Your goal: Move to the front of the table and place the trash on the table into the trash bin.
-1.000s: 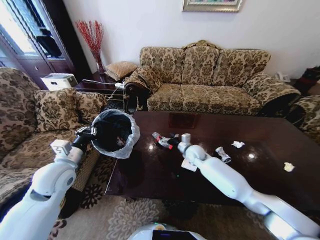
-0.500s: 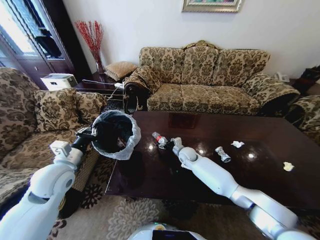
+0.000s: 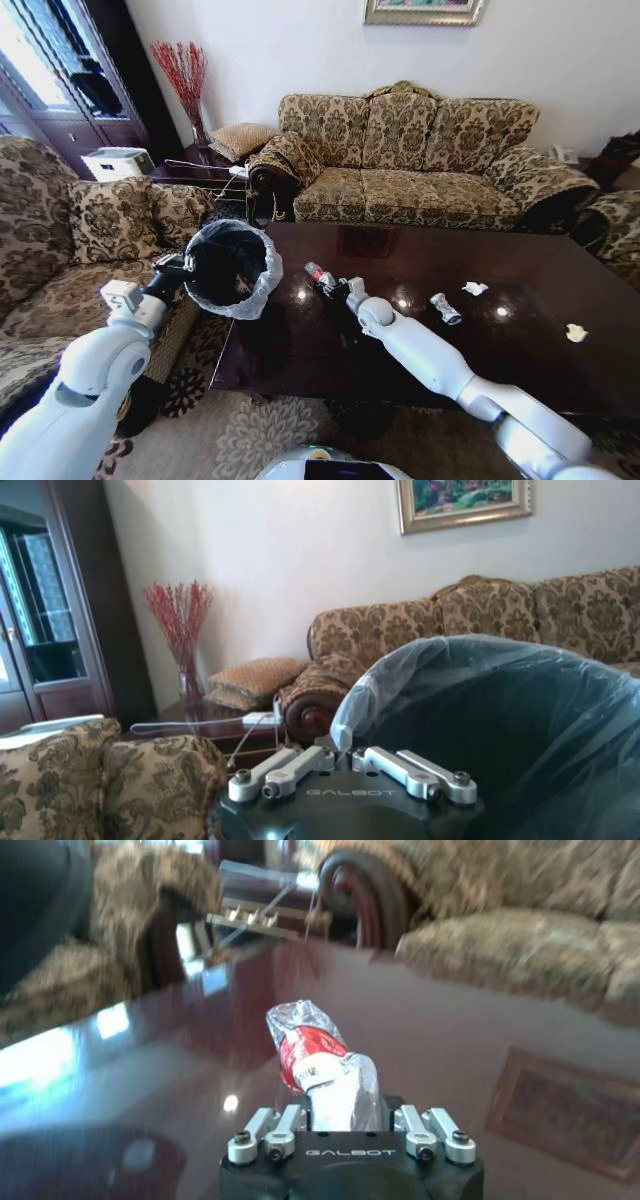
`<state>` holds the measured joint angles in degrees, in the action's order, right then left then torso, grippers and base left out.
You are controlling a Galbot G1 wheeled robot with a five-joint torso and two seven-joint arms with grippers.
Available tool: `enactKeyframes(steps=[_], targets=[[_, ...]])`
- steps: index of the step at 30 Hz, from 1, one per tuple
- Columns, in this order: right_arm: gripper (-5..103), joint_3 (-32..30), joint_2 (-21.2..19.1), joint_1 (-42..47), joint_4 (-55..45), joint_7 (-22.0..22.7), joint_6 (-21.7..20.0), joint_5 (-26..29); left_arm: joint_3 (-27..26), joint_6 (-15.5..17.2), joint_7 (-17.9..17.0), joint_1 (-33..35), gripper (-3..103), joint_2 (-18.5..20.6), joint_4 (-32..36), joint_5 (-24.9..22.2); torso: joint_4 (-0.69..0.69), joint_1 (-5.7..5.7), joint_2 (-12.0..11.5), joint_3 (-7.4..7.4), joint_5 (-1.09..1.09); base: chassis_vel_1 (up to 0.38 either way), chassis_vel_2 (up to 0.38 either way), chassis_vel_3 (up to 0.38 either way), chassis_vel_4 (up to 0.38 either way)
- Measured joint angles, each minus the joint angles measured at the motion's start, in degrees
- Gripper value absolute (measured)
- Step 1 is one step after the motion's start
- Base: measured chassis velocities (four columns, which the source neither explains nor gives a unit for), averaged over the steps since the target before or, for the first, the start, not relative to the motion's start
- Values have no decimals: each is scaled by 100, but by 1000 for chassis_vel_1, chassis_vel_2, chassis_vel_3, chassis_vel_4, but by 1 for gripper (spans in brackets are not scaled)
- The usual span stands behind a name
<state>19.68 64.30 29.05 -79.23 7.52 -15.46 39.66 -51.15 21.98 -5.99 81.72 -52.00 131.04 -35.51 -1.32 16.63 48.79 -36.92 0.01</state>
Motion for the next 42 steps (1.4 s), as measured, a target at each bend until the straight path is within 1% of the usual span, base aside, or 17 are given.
enactKeyframes(steps=[4, 6, 7, 9, 10, 13, 15, 17, 18, 20, 21, 23, 29, 37, 40, 41, 42], targets=[[30, -355, -250, -74, -830, 105, 67, 30, 55, 0, 53, -7, 1, 22, 1, 0, 0, 0, 0, 1, 0, 0, 0, 0, 0], [23, -550, -505, -259, -1399, 18, 191, -103, 98, 0, 56, -18, 1, 46, 0, 2, 1, -1, 1, 1, -4, 0, 0, 0, 0], [23, -550, -505, -259, -1399, 18, 191, -103, 98, 0, 56, -18, 1, 46, 0, 2, 1, -1, 1, 1, -4, 0, 0, 0, 0], [17, -713, -758, -525, -2159, -21, 226, -63, 126, 12, 68, -24, 1, 122, -5, -2, 1, 0, 0, 1, 1, 0, 0, 0, 0], [17, -713, -758, -525, -2159, -21, 226, -63, 126, 12, 68, -24, 1, 122, -5, -2, 1, 0, 0, 1, 1, 0, 0, 0, 0], [11, -684, -893, -1072, -3089, 155, 234, 409, 179, 97, 61, -30, 1, 244, -22, -117, 1, 0, 0, 1, -1, 0, 0, 0, 0], [11, -611, -893, -1226, -3253, 248, 243, 562, 190, 132, 43, -25, 1, 267, -14, -189, 0, -1, 1, 1, -1, 0, 0, 0, 0], [10, -260, -829, -1636, -3612, 506, 255, 1016, 218, 242, -15, 19, 1, 341, 37, -466, -1, -1, 1, 2, -3, 0, 0, 0, 0], [10, -260, -829, -1636, -3612, 506, 255, 1016, 218, 242, -15, 19, 1, 341, 37, -466, -1, -1, 1, 2, -3, 0, 0, 0, 0], [10, 197, -667, -1995, -3889, 706, 232, 1566, 248, 292, -22, 50, 1, 404, 58, -577, -2, -1, 1, 2, -3, 0, 0, 0, 0], [10, 197, -667, -1995, -3889, 706, 232, 1566, 248, 292, -22, 50, 1, 404, 58, -577, -2, -1, 1, 2, -3, 0, 0, 0, 0], [10, 703, -514, -2168, -3959, 727, 211, 1829, 261, 334, -19, 86, 1, 429, 112, -614, 0, -1, 1, 1, -2, 0, 0, 0, 0], [10, 1529, -101, -2179, -3732, 609, 282, 1660, 243, 370, -24, 139, 1, 416, 226, -616, 1, -1, 1, 2, -1, 0, 0, 0, 0], [8, 1868, 244, -2096, -3423, 689, 284, 1409, 241, 375, -55, 137, 1, 394, 226, -607, -1, -1, 1, 1, -2, 0, 0, 0, 0], [24, 1877, 270, -2080, -3342, 676, 271, 1344, 234, 380, -53, 120, 1, 400, 205, -607, 1, -1, 1, 1, -1, 0, 0, 0, 0], [24, 1877, 270, -2080, -3342, 676, 271, 1344, 234, 380, -53, 120, 1, 400, 205, -607, 1, -1, 1, 1, -1, 0, 0, 0, 0], [29, 1874, 265, -2080, -3340, 668, 266, 1339, 228, 380, -52, 107, 1, 404, 192, -608, 1, -1, 1, 1, -1, 0, 0, 0, 0]])
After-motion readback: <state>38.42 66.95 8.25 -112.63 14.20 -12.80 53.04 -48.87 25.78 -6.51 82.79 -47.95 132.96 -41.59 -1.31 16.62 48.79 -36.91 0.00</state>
